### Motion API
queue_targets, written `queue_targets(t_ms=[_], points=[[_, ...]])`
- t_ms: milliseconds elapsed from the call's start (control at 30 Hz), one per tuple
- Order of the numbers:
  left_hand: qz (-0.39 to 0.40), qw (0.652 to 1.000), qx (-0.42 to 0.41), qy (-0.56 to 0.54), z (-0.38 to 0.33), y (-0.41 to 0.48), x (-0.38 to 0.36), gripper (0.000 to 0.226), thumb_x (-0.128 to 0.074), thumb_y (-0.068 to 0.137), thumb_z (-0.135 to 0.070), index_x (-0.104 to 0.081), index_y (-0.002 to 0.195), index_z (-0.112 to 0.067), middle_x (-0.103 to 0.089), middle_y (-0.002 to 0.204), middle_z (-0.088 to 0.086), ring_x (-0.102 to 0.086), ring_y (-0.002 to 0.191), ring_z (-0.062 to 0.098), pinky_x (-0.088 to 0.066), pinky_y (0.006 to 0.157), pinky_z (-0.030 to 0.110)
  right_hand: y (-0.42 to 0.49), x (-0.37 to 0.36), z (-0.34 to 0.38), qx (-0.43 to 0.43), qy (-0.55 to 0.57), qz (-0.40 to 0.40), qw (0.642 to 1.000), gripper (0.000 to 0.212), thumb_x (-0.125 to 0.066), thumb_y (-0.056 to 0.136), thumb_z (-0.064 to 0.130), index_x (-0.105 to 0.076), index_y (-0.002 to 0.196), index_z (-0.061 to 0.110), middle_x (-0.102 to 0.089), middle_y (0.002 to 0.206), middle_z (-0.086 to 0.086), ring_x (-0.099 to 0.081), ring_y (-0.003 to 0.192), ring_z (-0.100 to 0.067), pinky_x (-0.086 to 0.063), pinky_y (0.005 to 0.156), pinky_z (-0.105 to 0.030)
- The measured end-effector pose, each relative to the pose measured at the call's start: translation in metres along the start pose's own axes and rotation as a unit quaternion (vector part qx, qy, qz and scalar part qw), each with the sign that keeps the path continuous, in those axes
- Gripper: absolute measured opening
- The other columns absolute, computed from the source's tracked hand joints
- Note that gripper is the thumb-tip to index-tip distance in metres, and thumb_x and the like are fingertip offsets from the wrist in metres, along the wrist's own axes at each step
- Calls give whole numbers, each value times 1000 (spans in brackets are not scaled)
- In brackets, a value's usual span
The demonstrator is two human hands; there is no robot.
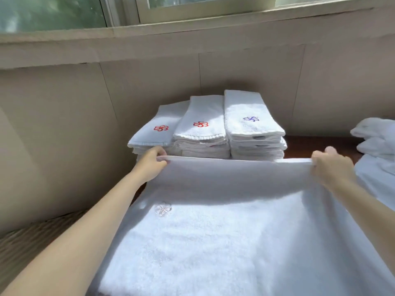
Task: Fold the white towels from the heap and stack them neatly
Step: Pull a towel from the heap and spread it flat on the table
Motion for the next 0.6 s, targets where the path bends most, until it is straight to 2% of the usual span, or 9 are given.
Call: queue_targets(t_ms=[67,133,200,267,333,467,533,600], points=[[-8,1000,-29,-4,-5,-5,9,23,-60,88,-13,-49,76,-30,-59,85,-6,-52,76,12,-35,57,22,-10,22,2,-53,102,-50,992,9,-49,80,-8,-53,85,-1,-38,92,-17,-47,63,-33,-37,64,-35],[-12,999,-42,-14,-5,-17,16,28,-60,87,-9,-48,74,-31,-60,93,-3,-54,82,16,-37,59,21,-28,38,4,-72,166,-67,981,13,-44,80,-10,-49,83,2,-43,94,-17,-46,62,-34,-40,62,-37],[-1,999,-28,-19,3,-40,17,28,-59,84,-5,-49,72,-28,-62,97,1,-57,87,20,-38,61,21,-55,43,3,-79,187,-59,977,17,-43,78,-11,-46,84,5,-45,83,-14,-47,65,-35,-40,62,-39],[32,999,-9,-17,19,-71,12,27,-56,81,0,-49,71,-24,-63,97,3,-58,91,23,-40,65,24,-91,36,1,-88,187,-33,978,19,-45,75,-9,-45,81,8,-43,69,-6,-44,62,-30,-36,58,-34],[55,998,17,-14,37,-104,5,28,-54,79,4,-50,70,-22,-62,102,2,-58,96,22,-40,69,29,-126,25,0,-92,191,11,977,19,-48,74,-4,-41,77,14,-44,64,-1,-42,60,-26,-33,53,-30],[43,998,44,-3,56,-141,3,24,-53,81,3,-51,73,-19,-58,106,1,-54,98,20,-34,74,27,-157,18,1,-52,167,112,978,14,-47,87,11,-38,77,15,-51,82,-3,-54,76,-29,-40,62,-33],[31,999,43,4,54,-147,6,23,-53,82,3,-49,73,-18,-54,100,3,-53,93,23,-32,71,29,-162,27,-1,-70,206,78,973,13,-46,88,10,-40,76,11,-52,86,-8,-54,78,-31,-44,66,-37],[10,999,34,21,50,-152,9,26,-51,81,6,-43,71,-17,-47,91,5,-50,86,29,-31,68,33,-174,40,-1,-93,237,-11,967,9,-53,83,3,-46,78,5,-53,88,-17,-53,80,-37,-43,63,-41]])
Point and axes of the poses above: each hand's wrist, its own y-axis towards the middle knuckle, its own x-axis out of the back of the hand, z = x × y, the point moved 1 cm from there along y, towards the middle knuckle
